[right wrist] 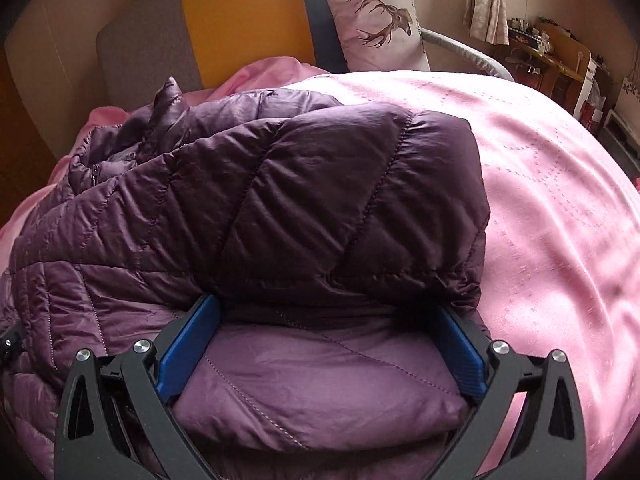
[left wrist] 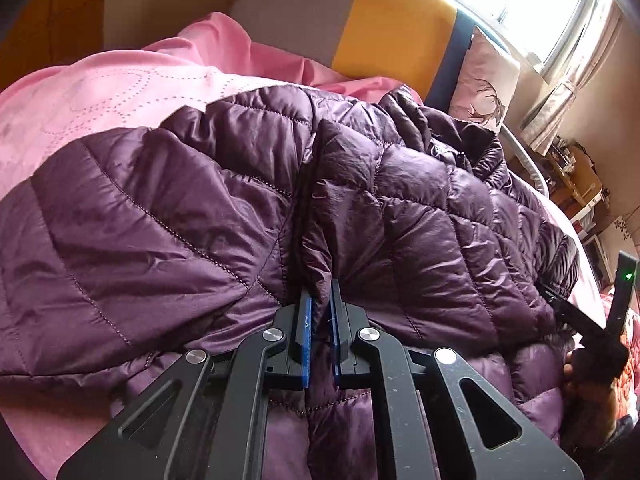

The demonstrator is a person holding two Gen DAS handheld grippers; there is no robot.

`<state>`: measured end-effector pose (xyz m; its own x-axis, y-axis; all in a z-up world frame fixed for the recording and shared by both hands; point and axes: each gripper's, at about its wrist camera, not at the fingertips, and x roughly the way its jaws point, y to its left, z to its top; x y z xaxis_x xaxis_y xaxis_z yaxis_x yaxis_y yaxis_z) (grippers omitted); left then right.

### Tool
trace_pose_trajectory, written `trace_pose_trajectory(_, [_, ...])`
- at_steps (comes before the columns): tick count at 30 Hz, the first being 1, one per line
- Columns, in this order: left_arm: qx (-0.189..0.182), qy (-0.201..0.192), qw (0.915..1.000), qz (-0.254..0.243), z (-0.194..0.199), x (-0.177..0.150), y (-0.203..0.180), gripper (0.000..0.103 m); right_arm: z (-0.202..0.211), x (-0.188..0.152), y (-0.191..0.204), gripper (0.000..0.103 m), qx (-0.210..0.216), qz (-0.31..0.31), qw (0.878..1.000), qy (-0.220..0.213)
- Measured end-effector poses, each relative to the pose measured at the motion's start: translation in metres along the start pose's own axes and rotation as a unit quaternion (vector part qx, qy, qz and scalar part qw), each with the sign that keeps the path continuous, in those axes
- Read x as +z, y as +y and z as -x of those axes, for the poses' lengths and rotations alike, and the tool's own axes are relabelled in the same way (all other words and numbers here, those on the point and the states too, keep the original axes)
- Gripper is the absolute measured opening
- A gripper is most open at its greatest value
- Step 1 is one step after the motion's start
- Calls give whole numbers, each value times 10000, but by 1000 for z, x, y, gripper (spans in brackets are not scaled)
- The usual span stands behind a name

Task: Fold large clothes

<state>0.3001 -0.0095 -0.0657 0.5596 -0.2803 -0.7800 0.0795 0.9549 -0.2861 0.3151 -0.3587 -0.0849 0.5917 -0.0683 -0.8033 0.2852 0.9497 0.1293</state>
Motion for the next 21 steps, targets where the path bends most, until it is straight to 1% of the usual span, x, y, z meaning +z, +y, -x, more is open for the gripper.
trace_pose_trajectory(2, [175, -164, 9997, 3, 14, 2, -3, 16, 2, -1, -2, 101, 17, -11, 10000, -8])
trace_pose_trajectory(3, [239, -355, 9991, -61, 25, 4, -6, 19, 3, -1, -2, 101, 7, -2, 10000, -15])
trace_pose_trajectory(5, [178, -596, 9979, -166, 39, 7, -11, 22, 4, -2, -1, 101, 3, 4, 10000, -26])
trace_pose_trajectory(7, [150, -684, 9969, -355, 43, 17, -22, 22, 3, -1, 0, 101, -5, 9, 10000, -31])
trace_pose_trajectory(10, [154, -643, 9965, -515, 32, 30, -36, 22, 3, -1, 1, 101, 3, 1, 10000, -37])
trace_pose_trajectory(14, [272, -349, 9975, -558, -1, 40, -44, 22, 3, -1, 0, 101, 8, 0, 10000, -42])
trace_pose_trajectory(16, [393, -263, 9976, -515, -16, 36, -39, 22, 3, -1, 0, 101, 8, 3, 10000, -45])
trace_pose_trajectory(18, [394, -229, 9978, -488, -27, 28, -33, 22, 4, -3, 0, 101, 9, 27, 10000, -52])
trace_pose_trajectory(21, [420, -332, 9974, -487, -34, 21, -30, 22, 1, -2, 3, 101, -50, 81, 9999, -35])
